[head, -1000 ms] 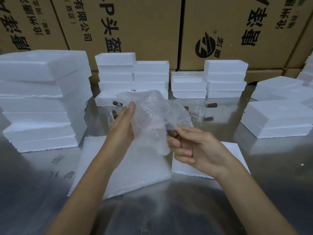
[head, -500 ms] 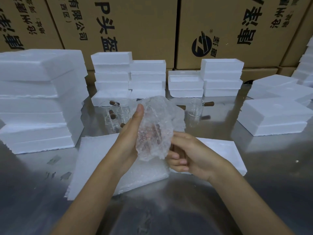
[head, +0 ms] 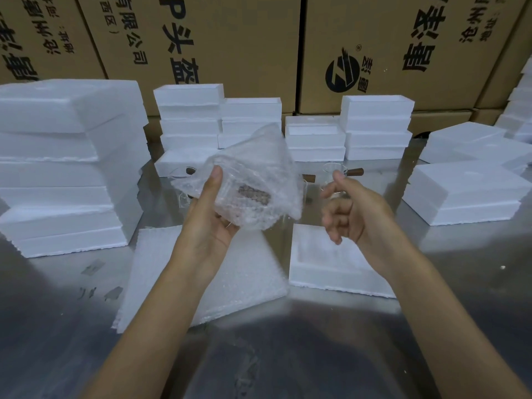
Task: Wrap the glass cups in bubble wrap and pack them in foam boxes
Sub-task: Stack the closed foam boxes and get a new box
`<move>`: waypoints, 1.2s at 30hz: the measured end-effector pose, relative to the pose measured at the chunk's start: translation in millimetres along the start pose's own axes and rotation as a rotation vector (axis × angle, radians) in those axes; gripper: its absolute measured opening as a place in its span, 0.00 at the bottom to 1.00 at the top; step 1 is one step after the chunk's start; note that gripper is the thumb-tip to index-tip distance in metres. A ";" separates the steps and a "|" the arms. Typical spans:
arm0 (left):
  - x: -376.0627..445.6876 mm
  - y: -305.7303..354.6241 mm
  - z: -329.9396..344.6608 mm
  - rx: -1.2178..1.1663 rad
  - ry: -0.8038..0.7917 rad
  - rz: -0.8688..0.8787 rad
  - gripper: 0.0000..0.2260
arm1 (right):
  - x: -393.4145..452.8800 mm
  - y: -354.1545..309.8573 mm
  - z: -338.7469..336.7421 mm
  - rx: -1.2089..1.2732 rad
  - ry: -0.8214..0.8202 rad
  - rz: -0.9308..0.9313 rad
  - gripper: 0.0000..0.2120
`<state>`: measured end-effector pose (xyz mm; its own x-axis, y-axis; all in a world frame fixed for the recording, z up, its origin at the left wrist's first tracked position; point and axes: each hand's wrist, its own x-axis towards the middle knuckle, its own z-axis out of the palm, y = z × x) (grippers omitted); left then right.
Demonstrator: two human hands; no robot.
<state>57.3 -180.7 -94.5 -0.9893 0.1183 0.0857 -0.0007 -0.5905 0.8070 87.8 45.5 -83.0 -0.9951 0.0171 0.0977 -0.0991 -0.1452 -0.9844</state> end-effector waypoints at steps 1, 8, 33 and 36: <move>0.1 1.8 -1.3 -0.043 0.001 -0.014 0.23 | -1.3 0.2 -2.1 -0.082 -0.027 0.018 0.25; -2.3 -5.5 3.2 -0.111 -0.159 -0.076 0.19 | -13.9 13.3 30.5 -0.294 -0.210 0.058 0.24; -17.5 -25.5 22.3 0.557 -0.299 0.030 0.19 | -5.5 21.4 26.8 -0.713 0.407 -0.571 0.13; -15.9 -32.3 19.0 0.619 -0.250 0.053 0.13 | -4.4 24.8 27.1 -0.851 0.367 -0.559 0.17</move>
<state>75.8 -148.3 -110.9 -0.9221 0.3271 0.2068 0.2044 -0.0422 0.9780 89.6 14.9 -103.9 -0.7337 0.1836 0.6542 -0.3638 0.7071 -0.6064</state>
